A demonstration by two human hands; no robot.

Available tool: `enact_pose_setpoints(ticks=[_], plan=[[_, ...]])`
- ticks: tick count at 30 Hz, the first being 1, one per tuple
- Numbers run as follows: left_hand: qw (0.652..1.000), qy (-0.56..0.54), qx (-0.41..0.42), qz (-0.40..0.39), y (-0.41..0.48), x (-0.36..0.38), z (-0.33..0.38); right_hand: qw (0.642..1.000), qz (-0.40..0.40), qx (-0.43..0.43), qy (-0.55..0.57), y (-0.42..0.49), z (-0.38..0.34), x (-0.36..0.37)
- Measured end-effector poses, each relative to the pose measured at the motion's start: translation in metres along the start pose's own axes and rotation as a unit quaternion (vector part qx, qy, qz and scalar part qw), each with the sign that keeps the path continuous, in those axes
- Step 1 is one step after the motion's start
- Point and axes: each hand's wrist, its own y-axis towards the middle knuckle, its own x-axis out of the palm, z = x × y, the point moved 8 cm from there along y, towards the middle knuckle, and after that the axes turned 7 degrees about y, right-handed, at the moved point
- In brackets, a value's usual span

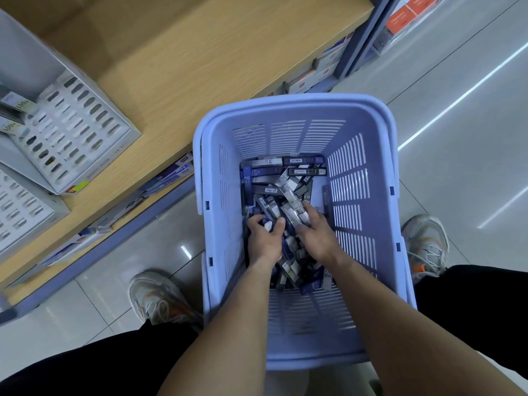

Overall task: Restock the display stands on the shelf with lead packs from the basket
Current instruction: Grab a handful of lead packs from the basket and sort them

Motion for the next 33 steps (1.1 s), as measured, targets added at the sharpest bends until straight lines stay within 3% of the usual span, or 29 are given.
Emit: enact_pose_setpoints(ticks=[15, 24, 33], plan=[[0.996, -0.090, -0.012, 0.009, 0.001, 0.000, 0.010, 0.992, 0.055, -0.068, -0.093, -0.009, -0.013, -0.011], [0.997, -0.077, 0.021, -0.020, -0.002, 0.003, 0.014, 0.998, 0.033, -0.059, -0.012, -0.013, -0.018, -0.008], [0.992, -0.123, -0.006, -0.014, 0.000, -0.001, 0.011, 0.993, 0.000, -0.043, 0.114, -0.020, -0.020, 0.001]])
